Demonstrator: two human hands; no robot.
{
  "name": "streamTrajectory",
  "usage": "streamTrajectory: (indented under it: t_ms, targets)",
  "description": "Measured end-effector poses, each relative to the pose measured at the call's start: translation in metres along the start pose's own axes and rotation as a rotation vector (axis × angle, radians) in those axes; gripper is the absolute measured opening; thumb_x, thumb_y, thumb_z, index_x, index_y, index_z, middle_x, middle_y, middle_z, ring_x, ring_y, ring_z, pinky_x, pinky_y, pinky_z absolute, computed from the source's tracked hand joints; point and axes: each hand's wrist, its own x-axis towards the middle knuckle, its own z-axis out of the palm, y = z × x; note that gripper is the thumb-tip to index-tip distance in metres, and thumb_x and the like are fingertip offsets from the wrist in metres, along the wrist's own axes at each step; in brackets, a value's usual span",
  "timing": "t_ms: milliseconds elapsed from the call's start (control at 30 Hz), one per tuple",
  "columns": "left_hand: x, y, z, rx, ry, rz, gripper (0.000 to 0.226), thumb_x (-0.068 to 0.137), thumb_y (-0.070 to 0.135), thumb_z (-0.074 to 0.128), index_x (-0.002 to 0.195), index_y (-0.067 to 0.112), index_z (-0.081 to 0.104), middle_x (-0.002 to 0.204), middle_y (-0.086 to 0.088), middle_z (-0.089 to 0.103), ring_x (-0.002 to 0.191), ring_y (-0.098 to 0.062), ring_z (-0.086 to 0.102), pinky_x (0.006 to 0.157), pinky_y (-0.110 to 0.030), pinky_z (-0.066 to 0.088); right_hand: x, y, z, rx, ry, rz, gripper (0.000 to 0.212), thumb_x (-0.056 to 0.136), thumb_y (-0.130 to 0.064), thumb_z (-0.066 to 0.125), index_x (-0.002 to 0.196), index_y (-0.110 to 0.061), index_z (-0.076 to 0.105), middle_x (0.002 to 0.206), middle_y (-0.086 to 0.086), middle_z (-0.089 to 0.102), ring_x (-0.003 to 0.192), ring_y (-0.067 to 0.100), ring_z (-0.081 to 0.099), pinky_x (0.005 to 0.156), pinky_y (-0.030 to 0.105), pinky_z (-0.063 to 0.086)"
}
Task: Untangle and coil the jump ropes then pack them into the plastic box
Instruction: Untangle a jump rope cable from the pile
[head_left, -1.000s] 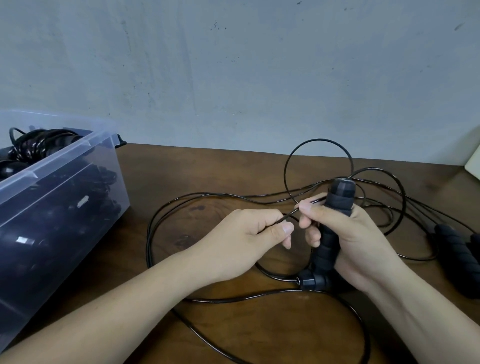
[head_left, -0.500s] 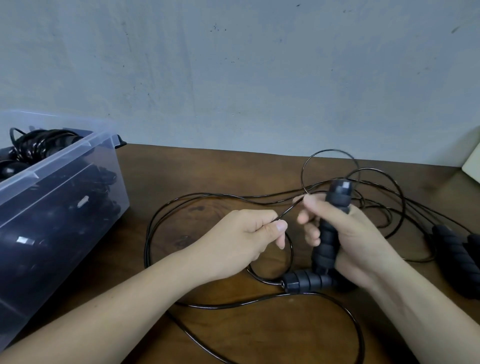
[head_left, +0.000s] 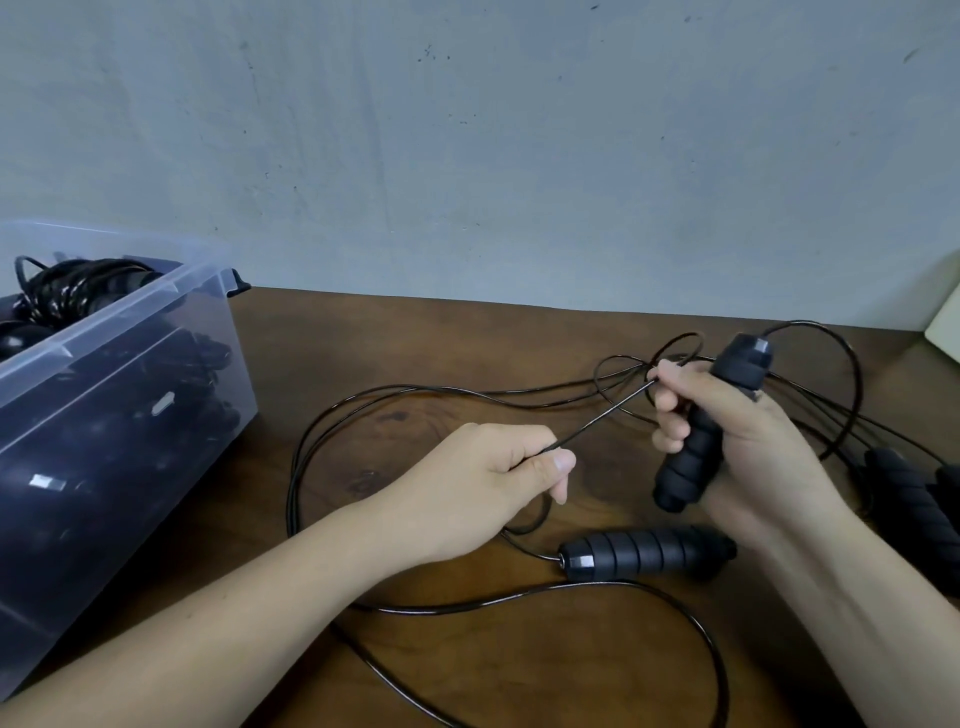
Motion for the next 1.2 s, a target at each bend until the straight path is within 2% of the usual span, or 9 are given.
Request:
streamTrajectory:
  t_ms: [100,300,467,667,833,900,1000,1133,1200]
  targets:
    - [0.0,-0.002,-0.001,-0.058,0.0,-0.01,0.038,0.111,0.042,0.047,0.088,0.021,0.069,0.058,0.011,0.042,0.052,-0.007,0.038,0.056,-0.026,0.037,0.0,0.002,-0.001,-0.015,-0.016,0.011,0.021,0.099,-0.02,0.071,0.11,-0.002,0.066,0.082,0.006,0.061,0.062,0.014,0.045,0.053,0.023,0.04]
    - [0.0,-0.002,0.002,-0.14,0.005,0.004,0.038,0.112,0.039,0.047,0.088,0.018,0.069,0.057,0.013,0.042,0.051,-0.005,0.037,0.054,-0.023,0.034,-0.02,0.017,0.022,-0.216,-0.19,0.021,0.027,0.089,-0.028,0.076,0.1,-0.003,0.073,0.08,0.015,0.067,0.056,0.019,0.049,0.059,0.029,0.047]
    - [0.0,-0.002,0.004,-0.121,0.001,0.014,0.037,0.112,0.042,0.047,0.088,0.024,0.07,0.06,0.002,0.044,0.054,-0.012,0.037,0.056,-0.032,0.034,-0.024,0.016,0.026,-0.286,-0.222,-0.03,0.015,0.094,-0.017,0.074,0.08,-0.013,0.074,0.079,0.017,0.066,0.058,0.02,0.052,0.06,0.031,0.049]
    - [0.0,0.003,0.002,-0.024,0.005,0.038,0.037,0.11,0.05,0.048,0.088,0.028,0.069,0.065,-0.018,0.051,0.057,-0.018,0.044,0.058,-0.039,0.04,-0.018,0.011,0.02,-0.173,-0.126,-0.027,0.015,0.089,-0.017,0.077,0.084,-0.009,0.066,0.078,0.012,0.065,0.059,0.02,0.048,0.058,0.028,0.044]
    - [0.0,0.001,0.001,0.013,0.02,0.017,0.041,0.11,0.05,0.045,0.085,0.028,0.068,0.064,-0.012,0.048,0.057,-0.011,0.045,0.062,-0.038,0.045,-0.003,-0.002,0.003,0.017,0.021,-0.032,0.012,0.097,-0.016,0.073,0.093,-0.011,0.063,0.079,0.004,0.06,0.061,0.014,0.044,0.057,0.025,0.039]
    - [0.0,0.0,0.001,-0.017,0.02,0.003,0.042,0.11,0.049,0.045,0.085,0.026,0.069,0.059,0.003,0.044,0.055,-0.009,0.042,0.062,-0.035,0.042,-0.001,0.0,0.002,0.024,0.019,-0.026,0.018,0.097,-0.019,0.072,0.106,-0.006,0.063,0.081,0.004,0.061,0.061,0.014,0.045,0.055,0.024,0.04]
    - [0.0,0.0,0.003,-0.04,0.018,-0.002,0.043,0.111,0.047,0.044,0.086,0.023,0.069,0.055,0.015,0.043,0.052,-0.004,0.041,0.062,-0.028,0.04,-0.006,0.006,0.008,-0.03,-0.051,0.02,0.024,0.096,-0.024,0.072,0.109,-0.005,0.069,0.082,0.007,0.062,0.061,0.015,0.046,0.055,0.025,0.041]
    - [0.0,0.001,0.003,-0.094,0.019,0.017,0.041,0.112,0.043,0.046,0.086,0.021,0.069,0.056,0.015,0.042,0.052,-0.005,0.038,0.058,-0.03,0.036,-0.019,0.015,0.021,-0.211,-0.204,0.041,0.021,0.089,-0.026,0.076,0.095,-0.006,0.073,0.08,0.015,0.065,0.059,0.02,0.05,0.06,0.031,0.046]
    - [-0.001,0.001,0.003,-0.102,0.02,0.023,0.04,0.113,0.041,0.046,0.086,0.023,0.069,0.057,0.012,0.043,0.052,-0.006,0.037,0.057,-0.03,0.034,-0.024,0.017,0.025,-0.268,-0.247,0.013,0.028,0.088,-0.025,0.077,0.098,0.0,0.073,0.076,0.016,0.065,0.059,0.021,0.053,0.061,0.03,0.05]
